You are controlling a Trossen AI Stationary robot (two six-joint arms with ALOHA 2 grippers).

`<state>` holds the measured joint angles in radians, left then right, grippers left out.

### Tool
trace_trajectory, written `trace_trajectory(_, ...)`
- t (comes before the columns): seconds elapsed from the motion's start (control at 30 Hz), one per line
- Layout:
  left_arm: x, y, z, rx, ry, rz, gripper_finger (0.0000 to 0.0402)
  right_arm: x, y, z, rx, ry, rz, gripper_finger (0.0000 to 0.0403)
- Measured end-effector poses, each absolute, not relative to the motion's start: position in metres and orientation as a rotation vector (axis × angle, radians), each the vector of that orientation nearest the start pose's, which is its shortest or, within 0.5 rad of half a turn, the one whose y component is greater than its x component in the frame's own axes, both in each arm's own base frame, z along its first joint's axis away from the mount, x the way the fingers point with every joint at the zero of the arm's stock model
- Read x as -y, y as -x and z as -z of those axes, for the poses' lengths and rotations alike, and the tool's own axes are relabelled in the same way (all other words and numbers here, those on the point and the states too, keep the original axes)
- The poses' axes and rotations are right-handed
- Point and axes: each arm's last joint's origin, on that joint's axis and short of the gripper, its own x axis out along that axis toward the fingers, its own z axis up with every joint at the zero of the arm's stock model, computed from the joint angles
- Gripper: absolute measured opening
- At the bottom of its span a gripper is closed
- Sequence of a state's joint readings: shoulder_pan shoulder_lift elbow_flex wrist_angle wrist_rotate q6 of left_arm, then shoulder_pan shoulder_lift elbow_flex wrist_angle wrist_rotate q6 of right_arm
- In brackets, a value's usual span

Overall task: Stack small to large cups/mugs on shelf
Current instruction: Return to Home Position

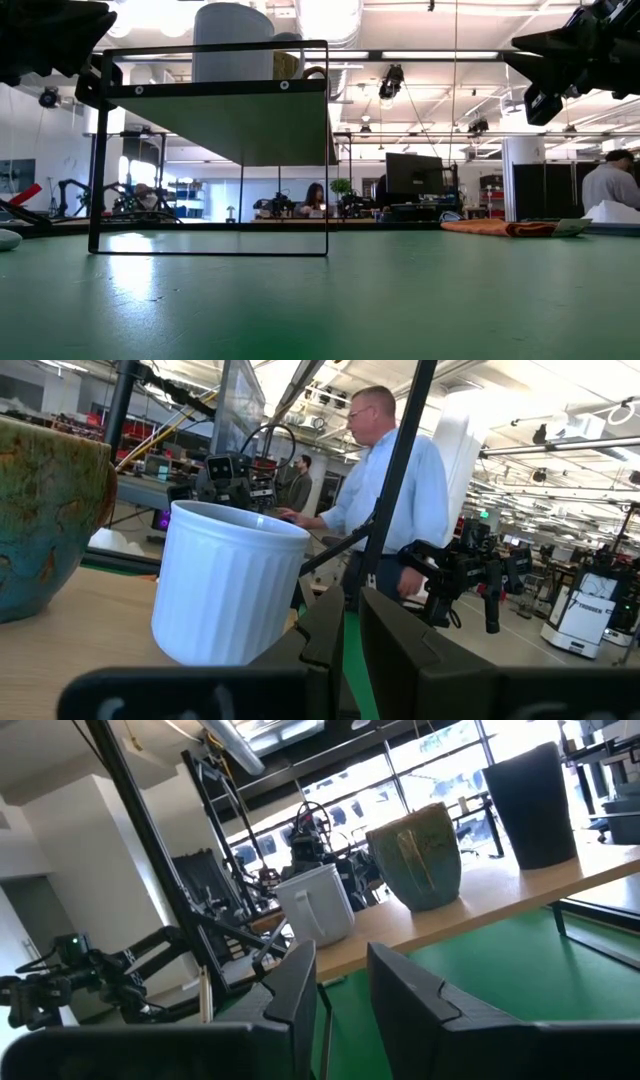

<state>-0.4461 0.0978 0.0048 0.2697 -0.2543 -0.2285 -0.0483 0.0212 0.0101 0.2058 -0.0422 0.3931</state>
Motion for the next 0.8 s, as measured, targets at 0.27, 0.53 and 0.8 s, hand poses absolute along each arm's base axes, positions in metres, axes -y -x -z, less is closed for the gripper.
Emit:
trace_trajectory(0.27,0.0370,-0.0943,-0.1831,0.144,0.288,0.210,0.0022,0.0034,-0.0965,-0.1851,0.193,-0.383,-0.032,0.0077)
trace_trajectory(0.53,0.0370,-0.0943,-0.1831,0.144,0.288,0.210,0.0022,0.0035,-0.0965,-0.1851,0.193,-0.383,-0.032,0.0079)
trace_trajectory(0.8,0.0370,-0.0943,-0.1831,0.144,0.288,0.210,0.0022,0.0035,-0.0965,-0.1851,0.193,-0.383,-0.032,0.0081)
